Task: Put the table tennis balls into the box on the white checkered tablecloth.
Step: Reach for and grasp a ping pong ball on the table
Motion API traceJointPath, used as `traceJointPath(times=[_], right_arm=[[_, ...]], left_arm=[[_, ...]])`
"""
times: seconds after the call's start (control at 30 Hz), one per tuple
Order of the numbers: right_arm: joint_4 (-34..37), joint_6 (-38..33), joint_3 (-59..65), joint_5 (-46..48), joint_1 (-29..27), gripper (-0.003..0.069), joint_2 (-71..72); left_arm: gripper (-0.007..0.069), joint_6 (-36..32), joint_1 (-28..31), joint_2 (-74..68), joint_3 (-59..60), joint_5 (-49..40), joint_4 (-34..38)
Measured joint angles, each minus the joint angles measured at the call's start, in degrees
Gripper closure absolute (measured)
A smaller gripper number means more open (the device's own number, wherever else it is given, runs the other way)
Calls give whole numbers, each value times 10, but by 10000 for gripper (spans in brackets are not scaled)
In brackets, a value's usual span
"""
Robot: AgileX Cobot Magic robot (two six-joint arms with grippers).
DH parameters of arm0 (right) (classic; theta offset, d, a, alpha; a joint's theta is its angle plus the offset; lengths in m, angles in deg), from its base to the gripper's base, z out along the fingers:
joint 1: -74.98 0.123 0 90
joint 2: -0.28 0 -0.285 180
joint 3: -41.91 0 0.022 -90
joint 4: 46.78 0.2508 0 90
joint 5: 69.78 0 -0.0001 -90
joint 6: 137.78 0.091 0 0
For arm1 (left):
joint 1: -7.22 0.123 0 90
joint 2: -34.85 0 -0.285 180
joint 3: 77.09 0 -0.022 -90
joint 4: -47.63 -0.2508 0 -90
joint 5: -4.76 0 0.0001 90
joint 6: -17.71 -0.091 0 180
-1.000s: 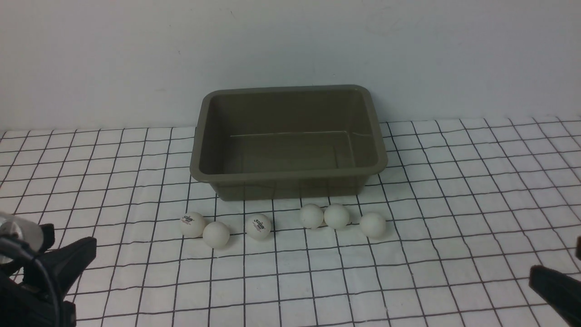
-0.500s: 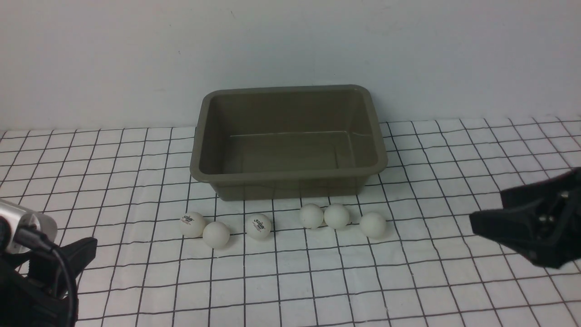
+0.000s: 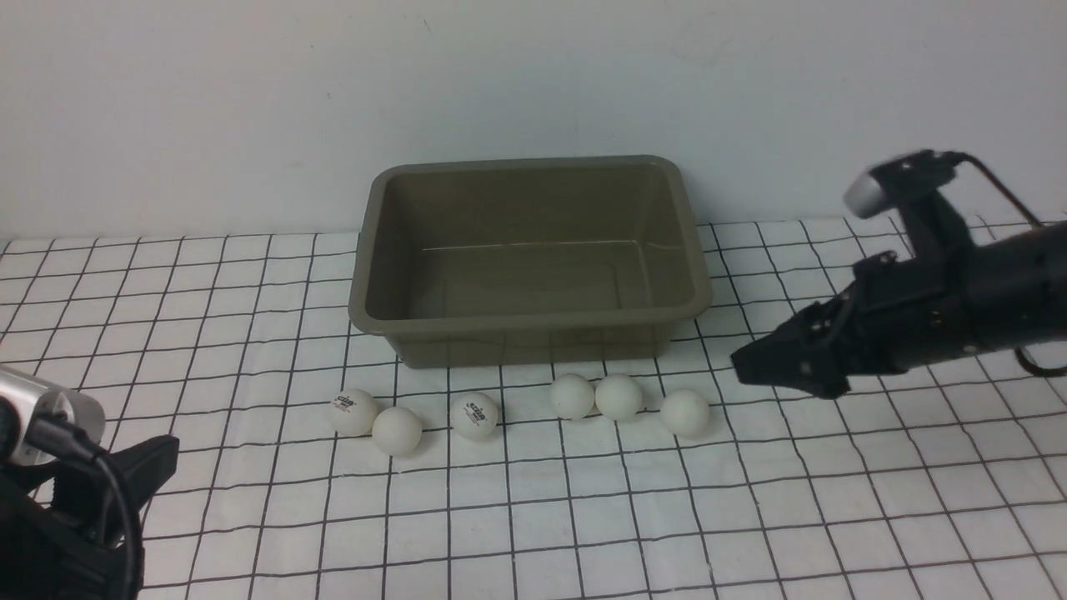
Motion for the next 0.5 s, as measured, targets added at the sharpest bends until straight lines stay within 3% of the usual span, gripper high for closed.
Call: traceJointPath(times=[0.13,0.23,0.5], right_arm=[[-33,44,-46,-15,38,197,-49],[-102,109,-98,-29,60,197,-109],[-161,153,-149,-36,69,197,-190]], left_arm=[[260,0,0,0,0,0,0],[260,0,0,0,0,-1,0],[260,0,0,0,0,-1,0]])
